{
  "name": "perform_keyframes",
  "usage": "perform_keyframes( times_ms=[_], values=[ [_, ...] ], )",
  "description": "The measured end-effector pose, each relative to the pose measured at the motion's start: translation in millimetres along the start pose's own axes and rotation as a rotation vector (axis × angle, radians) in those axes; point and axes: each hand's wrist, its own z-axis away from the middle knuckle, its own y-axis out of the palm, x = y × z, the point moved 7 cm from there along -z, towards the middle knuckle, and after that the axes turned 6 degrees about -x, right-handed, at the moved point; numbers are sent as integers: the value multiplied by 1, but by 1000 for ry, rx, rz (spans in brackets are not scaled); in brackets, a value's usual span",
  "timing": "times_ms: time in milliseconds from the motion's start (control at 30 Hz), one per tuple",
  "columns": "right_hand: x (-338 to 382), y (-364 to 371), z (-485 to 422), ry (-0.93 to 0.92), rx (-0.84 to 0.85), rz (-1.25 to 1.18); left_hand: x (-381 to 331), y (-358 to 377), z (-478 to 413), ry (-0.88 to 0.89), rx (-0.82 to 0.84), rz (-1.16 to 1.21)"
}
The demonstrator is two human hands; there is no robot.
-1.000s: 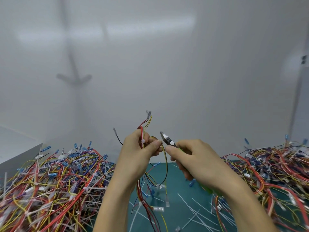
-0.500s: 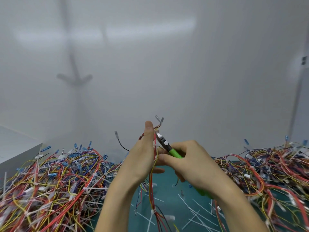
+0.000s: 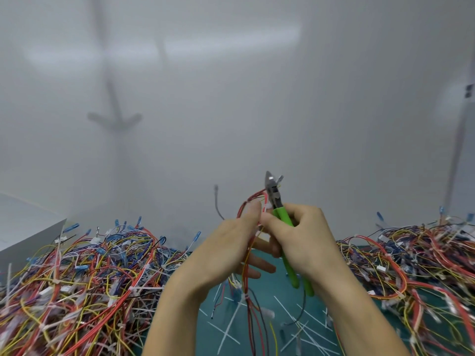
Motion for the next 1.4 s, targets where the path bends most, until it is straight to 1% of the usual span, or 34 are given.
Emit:
perform_keyframes(
  times_ms=[200, 300, 367, 500, 600, 733, 800, 867, 967, 1067, 1133, 1200, 1267, 1333, 1400],
  values=[
    [-15, -25, -10, 68, -192, -4, -2, -4, 9, 26, 34, -53],
    [-20, -33, -12, 97, -221, -13, 0, -3, 11, 51, 92, -69],
    [-23, -35, -13, 120, -225, -25, -1, -4, 11, 71, 100, -33],
    [-24, -35, -13, 138, -217, -41, -2, -7, 10, 79, 56, 38],
    [-23, -34, -13, 144, -208, -68, -3, -7, 10, 94, 57, 80],
    [-20, -33, -12, 134, -195, -106, -9, -4, 10, 166, 73, 73],
    [-17, -32, -11, 135, -167, -121, -13, -5, 10, 203, 43, 97],
    [-16, -30, -10, 142, -130, -124, -14, -9, 9, 223, -25, 150],
    [-13, -24, -9, 138, -59, -115, -13, -18, 5, 217, -188, 213],
    [-8, -19, -7, 87, 16, -1, -10, -27, 2, 183, -333, 285],
    [-4, -15, -6, 39, 51, 70, -9, -32, 1, 174, -390, 334],
    [2, -12, -4, -9, 63, 93, -10, -33, 1, 178, -393, 424],
    [8, -9, -2, -58, 53, 57, -11, -34, 2, 179, -365, 531],
    [13, -9, -1, -77, 30, 10, -12, -34, 3, 185, -328, 624],
    [16, -9, 1, -86, 44, 8, -15, -36, 5, 206, -291, 693]
  ],
)
